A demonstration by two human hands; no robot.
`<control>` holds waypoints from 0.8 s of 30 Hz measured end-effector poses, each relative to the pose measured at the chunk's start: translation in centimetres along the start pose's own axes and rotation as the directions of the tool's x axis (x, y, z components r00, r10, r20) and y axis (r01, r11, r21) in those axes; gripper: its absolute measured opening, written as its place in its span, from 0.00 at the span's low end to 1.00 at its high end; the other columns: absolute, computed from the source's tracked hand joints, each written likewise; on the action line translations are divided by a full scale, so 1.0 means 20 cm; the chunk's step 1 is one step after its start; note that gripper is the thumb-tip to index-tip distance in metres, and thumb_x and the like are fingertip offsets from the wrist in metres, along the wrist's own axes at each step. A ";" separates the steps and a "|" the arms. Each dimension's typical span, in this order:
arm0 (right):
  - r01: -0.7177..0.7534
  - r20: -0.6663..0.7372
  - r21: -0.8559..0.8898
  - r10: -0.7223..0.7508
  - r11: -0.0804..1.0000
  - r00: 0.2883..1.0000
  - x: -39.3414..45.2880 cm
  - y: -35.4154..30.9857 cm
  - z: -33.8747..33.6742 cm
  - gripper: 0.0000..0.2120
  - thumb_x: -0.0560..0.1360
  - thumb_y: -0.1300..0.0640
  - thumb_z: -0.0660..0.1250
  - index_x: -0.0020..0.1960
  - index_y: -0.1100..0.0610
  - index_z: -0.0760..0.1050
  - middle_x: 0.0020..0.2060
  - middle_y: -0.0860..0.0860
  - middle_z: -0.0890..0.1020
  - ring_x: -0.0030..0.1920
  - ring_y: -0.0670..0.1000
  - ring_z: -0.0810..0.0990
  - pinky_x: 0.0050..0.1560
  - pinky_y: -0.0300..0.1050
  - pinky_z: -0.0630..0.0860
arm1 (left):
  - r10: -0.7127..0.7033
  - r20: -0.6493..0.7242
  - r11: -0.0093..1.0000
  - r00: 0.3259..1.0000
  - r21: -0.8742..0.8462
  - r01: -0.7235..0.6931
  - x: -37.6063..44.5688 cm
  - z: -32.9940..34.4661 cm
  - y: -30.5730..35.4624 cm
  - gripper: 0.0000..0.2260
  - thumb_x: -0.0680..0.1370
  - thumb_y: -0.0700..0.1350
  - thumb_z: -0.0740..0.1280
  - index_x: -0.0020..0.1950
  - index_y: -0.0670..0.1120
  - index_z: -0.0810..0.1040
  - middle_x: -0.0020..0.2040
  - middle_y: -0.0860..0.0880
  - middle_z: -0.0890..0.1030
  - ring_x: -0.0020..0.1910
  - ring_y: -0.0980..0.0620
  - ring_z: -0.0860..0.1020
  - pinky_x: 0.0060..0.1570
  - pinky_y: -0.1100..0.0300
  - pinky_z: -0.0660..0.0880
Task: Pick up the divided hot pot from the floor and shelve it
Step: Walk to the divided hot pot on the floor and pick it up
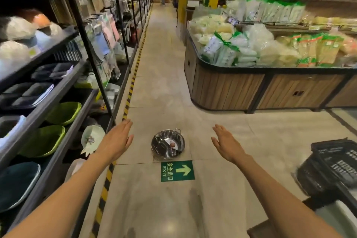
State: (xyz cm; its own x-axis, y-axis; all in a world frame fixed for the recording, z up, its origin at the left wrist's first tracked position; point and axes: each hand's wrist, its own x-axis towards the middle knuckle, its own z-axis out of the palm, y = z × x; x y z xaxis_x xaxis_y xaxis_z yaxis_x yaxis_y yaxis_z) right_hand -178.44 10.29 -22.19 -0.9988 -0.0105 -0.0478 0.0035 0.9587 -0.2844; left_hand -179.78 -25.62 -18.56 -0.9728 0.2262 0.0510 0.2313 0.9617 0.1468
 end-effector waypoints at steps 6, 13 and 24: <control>0.044 0.067 0.025 -0.046 0.999 0.997 0.87 0.12 0.24 0.24 0.81 0.53 0.53 0.75 0.59 0.56 0.76 0.56 0.59 0.76 0.54 0.56 0.74 0.47 0.55 | -0.056 0.010 0.998 0.998 0.001 0.056 0.80 0.35 -0.22 0.25 0.79 0.50 0.57 0.73 0.44 0.57 0.74 0.45 0.63 0.72 0.48 0.63 0.70 0.55 0.61; 0.083 0.148 0.021 -0.086 0.996 0.985 1.68 0.30 0.89 0.24 0.81 0.54 0.53 0.75 0.60 0.55 0.76 0.57 0.59 0.76 0.55 0.56 0.74 0.48 0.55 | -0.074 0.065 0.997 0.995 0.032 0.072 1.50 1.09 -0.50 0.24 0.78 0.47 0.56 0.73 0.43 0.58 0.73 0.43 0.66 0.69 0.44 0.67 0.69 0.51 0.63; -0.093 0.222 0.075 0.074 0.993 0.972 2.50 0.88 2.74 0.25 0.80 0.55 0.54 0.75 0.58 0.53 0.75 0.58 0.59 0.73 0.58 0.61 0.72 0.53 0.62 | -0.124 0.152 0.988 0.981 -0.071 0.136 2.13 3.11 -1.01 0.25 0.79 0.49 0.54 0.75 0.47 0.51 0.76 0.45 0.58 0.71 0.46 0.66 0.67 0.51 0.67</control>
State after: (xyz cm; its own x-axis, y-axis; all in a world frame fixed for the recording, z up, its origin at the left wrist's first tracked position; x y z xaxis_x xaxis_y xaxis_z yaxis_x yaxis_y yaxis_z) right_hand -225.67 11.04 -82.11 -0.9601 -0.0024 -0.2797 0.0997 0.9314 -0.3502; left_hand -226.83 -25.78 -80.78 -0.9850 0.1262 -0.1178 0.0977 0.9700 0.2226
